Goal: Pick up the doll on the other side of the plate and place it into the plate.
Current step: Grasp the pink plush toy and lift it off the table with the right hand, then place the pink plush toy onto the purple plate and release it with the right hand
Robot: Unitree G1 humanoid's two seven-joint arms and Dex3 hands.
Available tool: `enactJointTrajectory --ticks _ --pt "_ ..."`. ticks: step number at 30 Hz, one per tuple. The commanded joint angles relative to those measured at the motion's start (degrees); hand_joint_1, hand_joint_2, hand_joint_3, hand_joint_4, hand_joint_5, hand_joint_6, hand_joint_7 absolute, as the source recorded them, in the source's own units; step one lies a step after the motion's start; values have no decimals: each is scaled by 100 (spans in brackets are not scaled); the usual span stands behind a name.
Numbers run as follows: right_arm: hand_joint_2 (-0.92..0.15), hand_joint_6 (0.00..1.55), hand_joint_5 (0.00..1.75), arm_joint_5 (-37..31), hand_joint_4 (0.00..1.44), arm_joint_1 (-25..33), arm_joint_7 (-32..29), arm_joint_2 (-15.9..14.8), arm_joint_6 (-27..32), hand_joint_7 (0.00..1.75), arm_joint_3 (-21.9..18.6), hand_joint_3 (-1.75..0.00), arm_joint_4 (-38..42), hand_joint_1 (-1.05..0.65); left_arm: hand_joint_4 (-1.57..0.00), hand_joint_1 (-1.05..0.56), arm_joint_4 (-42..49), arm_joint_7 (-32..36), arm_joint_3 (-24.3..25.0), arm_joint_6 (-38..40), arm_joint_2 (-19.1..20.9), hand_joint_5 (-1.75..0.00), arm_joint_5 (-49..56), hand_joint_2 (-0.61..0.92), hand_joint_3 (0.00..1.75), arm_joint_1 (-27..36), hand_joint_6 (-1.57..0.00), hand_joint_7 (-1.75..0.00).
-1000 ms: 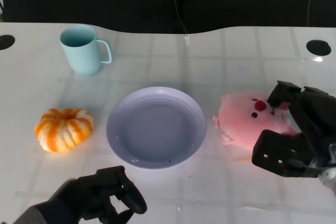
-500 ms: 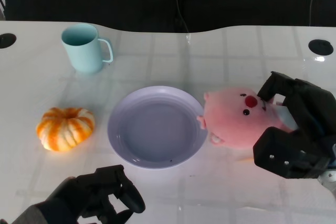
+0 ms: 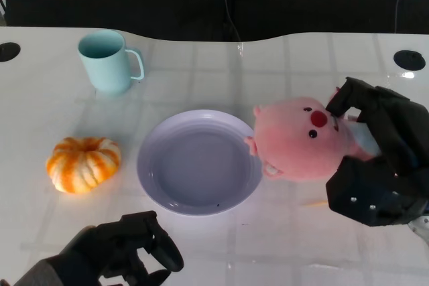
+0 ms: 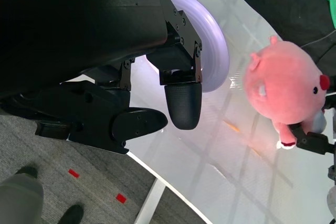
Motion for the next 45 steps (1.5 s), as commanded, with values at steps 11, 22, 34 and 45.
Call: enactJointTrajectory --ticks 11,22,34,45 --pt "-30 77 175 127 97 -357 521 463 244 175 1 -139 -546 -12 -58 -9 327 22 -71 -296 38 -151 144 92 45 -130 -56 -131" --pt "-31 76 175 -138 96 -1103 730 992 328 175 431 -138 -64 -17 -58 -10 530 53 -187 -556 -6 -153 268 92 46 -182 -56 -130" --pt "-37 74 175 -310 95 -1622 541 1627 20 175 1003 -127 1034 -19 -57 -10 586 85 -281 -599 -88 -153 406 92 46 -188 -56 -129" --pt "-81 54 57 -250 46 -1619 1960 1553 438 10 1335 -35 887 -40 -54 -11 601 55 -278 -595 -93 -149 427 92 44 -200 -55 -124"
